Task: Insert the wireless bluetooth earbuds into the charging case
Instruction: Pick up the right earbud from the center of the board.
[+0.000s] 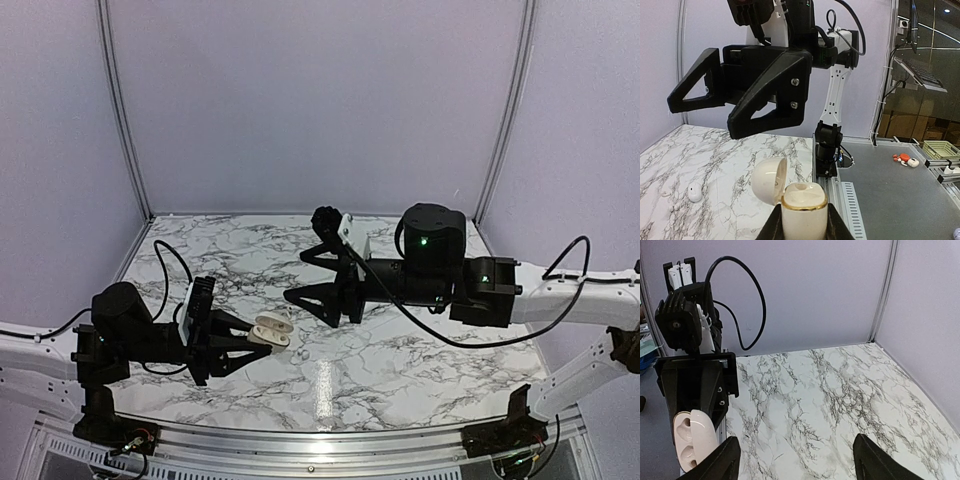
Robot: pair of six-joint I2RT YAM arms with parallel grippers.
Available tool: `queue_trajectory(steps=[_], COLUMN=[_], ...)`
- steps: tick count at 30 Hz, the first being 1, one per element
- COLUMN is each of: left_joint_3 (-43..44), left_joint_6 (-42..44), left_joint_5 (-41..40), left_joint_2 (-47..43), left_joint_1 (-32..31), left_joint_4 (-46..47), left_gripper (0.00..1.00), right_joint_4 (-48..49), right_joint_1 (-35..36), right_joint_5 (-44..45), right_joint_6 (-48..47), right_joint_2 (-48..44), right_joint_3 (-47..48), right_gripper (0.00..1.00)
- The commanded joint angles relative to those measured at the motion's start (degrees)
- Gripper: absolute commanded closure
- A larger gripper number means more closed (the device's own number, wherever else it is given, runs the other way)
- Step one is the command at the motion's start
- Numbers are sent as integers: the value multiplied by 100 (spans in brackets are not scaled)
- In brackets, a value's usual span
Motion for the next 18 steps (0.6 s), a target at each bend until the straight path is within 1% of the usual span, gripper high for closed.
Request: queue_trajectory(steps=[1,4,6,8,11,14,16,18], left_joint_3=[20,-15,-74,-119,-188,-293,-364,-438], left_joint_6=[-135,-256,-291,-330,-337,-316,-281,-259], left_joint_5=[-31,-288,-437,-489,-522,-605,-672,-735], left_joint_2=[-76,-154,-229,-305,-405,-572,-680,-776], left_joint_1=[-28,-18,-5,26,56,73,85,107], left_joint_4=[19,19,19,21,20,19,19,19], left_gripper=[100,100,100,100,100,100,100,100], right_joint_4=[139,167,133,65,104,-81,-71,57], right_joint_1=[-15,-14,-14,-14,-14,-40,-231,-606], right_joint_5=[100,10,103,166,-100,-137,-309,-676], right_joint_6=[16,-49,-104,-161,-198,-171,8,296], right_joint_2=[-113,-213,-298,-400,-553,-528,-524,-561], right_joint_3=[234,199,205,232,157,116,-27,-225], right_gripper=[23,23,23,23,23,23,24,25])
